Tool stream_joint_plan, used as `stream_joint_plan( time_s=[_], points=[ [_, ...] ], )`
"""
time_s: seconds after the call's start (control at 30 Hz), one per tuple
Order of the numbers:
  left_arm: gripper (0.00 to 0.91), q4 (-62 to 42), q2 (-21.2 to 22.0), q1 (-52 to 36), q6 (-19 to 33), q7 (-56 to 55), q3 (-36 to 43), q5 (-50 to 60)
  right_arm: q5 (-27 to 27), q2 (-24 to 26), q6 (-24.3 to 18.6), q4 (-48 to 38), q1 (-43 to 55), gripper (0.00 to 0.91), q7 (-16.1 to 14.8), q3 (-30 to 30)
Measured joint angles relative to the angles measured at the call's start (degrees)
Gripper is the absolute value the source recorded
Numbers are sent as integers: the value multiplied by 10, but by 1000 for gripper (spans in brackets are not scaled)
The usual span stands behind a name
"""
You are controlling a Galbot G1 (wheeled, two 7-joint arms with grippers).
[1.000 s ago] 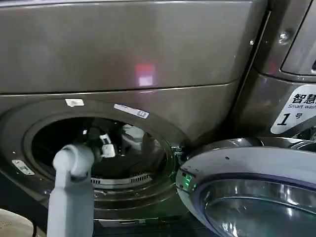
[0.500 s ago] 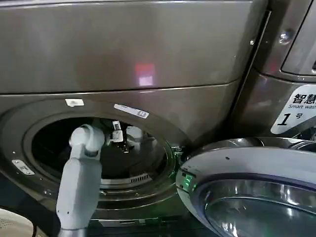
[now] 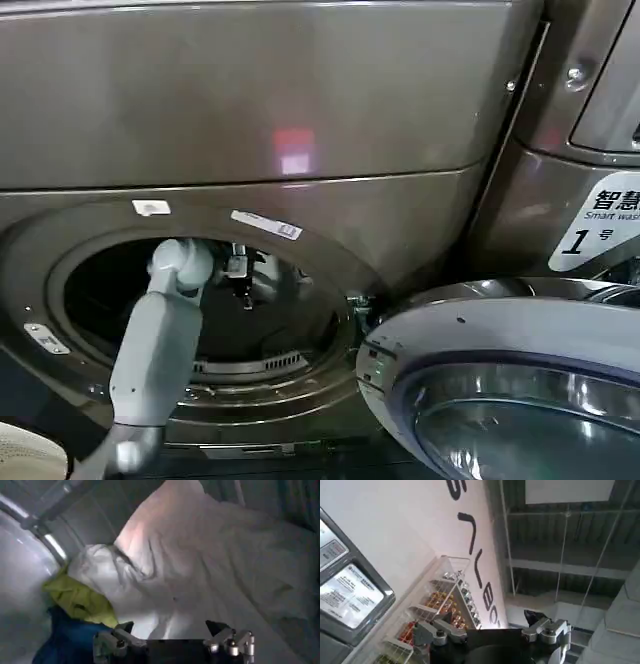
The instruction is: Grasp the clothes from the dryer.
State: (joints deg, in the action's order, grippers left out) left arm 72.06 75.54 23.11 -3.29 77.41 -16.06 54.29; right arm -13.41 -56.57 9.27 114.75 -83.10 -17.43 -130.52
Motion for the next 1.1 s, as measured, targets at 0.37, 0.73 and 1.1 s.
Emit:
stream_joint_plan(
  time_s=[0.37, 0.73, 1.1],
  points=[
    [907, -38, 3, -21, 8, 0, 14, 21, 0, -3, -1, 3, -1, 907, -3, 5],
    [907, -90, 5, -38, 12, 0, 8, 57, 0, -4, -1, 6, 0, 907, -5, 9],
    [907, -142, 6, -54, 3, -1, 18, 67, 1, 1, -3, 2, -1, 907, -7, 8]
  ],
)
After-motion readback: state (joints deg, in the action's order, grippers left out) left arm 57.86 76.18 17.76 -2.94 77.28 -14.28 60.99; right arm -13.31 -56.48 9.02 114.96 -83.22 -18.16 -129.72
